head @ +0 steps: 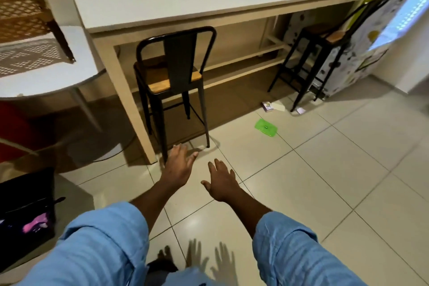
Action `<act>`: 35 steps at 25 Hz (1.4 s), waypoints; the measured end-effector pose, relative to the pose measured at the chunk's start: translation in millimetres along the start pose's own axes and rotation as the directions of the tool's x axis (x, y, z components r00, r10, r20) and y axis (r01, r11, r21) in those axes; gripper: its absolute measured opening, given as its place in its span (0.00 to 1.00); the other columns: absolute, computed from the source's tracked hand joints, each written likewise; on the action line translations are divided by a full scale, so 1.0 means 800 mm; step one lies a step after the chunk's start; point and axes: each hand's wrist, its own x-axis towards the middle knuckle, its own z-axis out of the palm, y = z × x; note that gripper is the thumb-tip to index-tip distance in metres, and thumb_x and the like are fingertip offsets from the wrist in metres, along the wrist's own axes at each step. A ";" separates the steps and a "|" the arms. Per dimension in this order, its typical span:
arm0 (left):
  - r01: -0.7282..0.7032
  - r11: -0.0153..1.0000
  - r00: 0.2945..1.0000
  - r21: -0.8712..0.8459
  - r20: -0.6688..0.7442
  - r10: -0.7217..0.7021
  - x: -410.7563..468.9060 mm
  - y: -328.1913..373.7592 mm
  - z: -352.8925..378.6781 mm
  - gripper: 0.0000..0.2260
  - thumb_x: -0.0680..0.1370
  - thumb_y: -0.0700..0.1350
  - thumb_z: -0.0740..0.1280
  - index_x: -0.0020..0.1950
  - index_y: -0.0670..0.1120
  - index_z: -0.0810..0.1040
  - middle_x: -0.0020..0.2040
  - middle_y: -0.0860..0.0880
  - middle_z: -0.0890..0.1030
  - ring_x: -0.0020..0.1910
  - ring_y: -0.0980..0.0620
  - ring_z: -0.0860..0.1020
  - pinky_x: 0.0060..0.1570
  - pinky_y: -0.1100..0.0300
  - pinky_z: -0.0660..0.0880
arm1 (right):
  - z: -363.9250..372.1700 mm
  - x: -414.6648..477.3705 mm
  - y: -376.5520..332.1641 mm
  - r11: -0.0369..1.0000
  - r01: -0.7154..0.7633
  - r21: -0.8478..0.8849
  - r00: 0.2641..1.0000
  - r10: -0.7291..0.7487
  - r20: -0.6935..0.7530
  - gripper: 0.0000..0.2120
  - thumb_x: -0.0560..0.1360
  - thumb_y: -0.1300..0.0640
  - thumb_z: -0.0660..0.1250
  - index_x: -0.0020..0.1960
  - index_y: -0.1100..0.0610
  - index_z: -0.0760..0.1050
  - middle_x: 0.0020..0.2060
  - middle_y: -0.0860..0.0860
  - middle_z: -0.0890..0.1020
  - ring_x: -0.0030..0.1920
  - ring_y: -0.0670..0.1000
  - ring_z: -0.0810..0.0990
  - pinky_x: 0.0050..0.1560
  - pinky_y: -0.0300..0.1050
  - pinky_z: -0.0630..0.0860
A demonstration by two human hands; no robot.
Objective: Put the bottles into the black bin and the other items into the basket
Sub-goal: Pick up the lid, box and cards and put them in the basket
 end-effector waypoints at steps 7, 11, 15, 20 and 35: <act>-0.166 0.978 0.978 0.128 0.146 0.147 0.082 0.072 0.090 0.27 0.81 0.58 0.55 0.73 0.42 0.67 0.72 0.40 0.69 0.72 0.42 0.66 0.70 0.49 0.64 | -0.032 0.015 0.132 0.973 -0.200 0.119 0.976 0.208 -0.063 0.35 0.79 0.43 0.59 0.78 0.56 0.50 0.79 0.56 0.49 0.78 0.56 0.46 0.74 0.63 0.51; -0.287 0.955 0.943 0.077 0.199 0.267 0.157 0.125 0.141 0.25 0.82 0.55 0.57 0.71 0.39 0.70 0.69 0.40 0.73 0.69 0.42 0.68 0.69 0.51 0.64 | -0.063 0.043 0.210 0.935 -0.316 0.161 0.941 0.330 -0.074 0.34 0.80 0.42 0.58 0.78 0.56 0.50 0.79 0.57 0.49 0.78 0.56 0.46 0.74 0.62 0.51; -0.371 0.928 0.898 -0.019 0.246 0.364 0.236 0.193 0.176 0.22 0.82 0.51 0.60 0.68 0.37 0.73 0.66 0.39 0.75 0.68 0.42 0.70 0.69 0.53 0.64 | -0.099 0.066 0.274 0.848 -0.476 0.234 0.868 0.496 -0.033 0.34 0.80 0.42 0.57 0.78 0.56 0.50 0.78 0.57 0.49 0.78 0.56 0.48 0.74 0.62 0.52; -0.452 0.892 0.850 -0.017 0.293 0.437 0.313 0.248 0.219 0.21 0.81 0.51 0.62 0.68 0.37 0.73 0.65 0.39 0.76 0.67 0.41 0.71 0.66 0.51 0.66 | -0.144 0.099 0.332 0.750 -0.564 0.346 0.781 0.621 -0.072 0.37 0.80 0.40 0.55 0.79 0.55 0.44 0.78 0.56 0.51 0.78 0.55 0.50 0.73 0.62 0.55; -0.408 0.887 0.894 0.217 0.294 0.339 0.509 0.452 0.405 0.39 0.79 0.63 0.56 0.79 0.44 0.42 0.79 0.39 0.51 0.78 0.41 0.52 0.76 0.48 0.53 | -0.291 0.233 0.672 0.767 -0.533 0.357 0.775 0.612 -0.158 0.35 0.79 0.38 0.53 0.79 0.53 0.47 0.79 0.53 0.45 0.78 0.58 0.45 0.73 0.67 0.52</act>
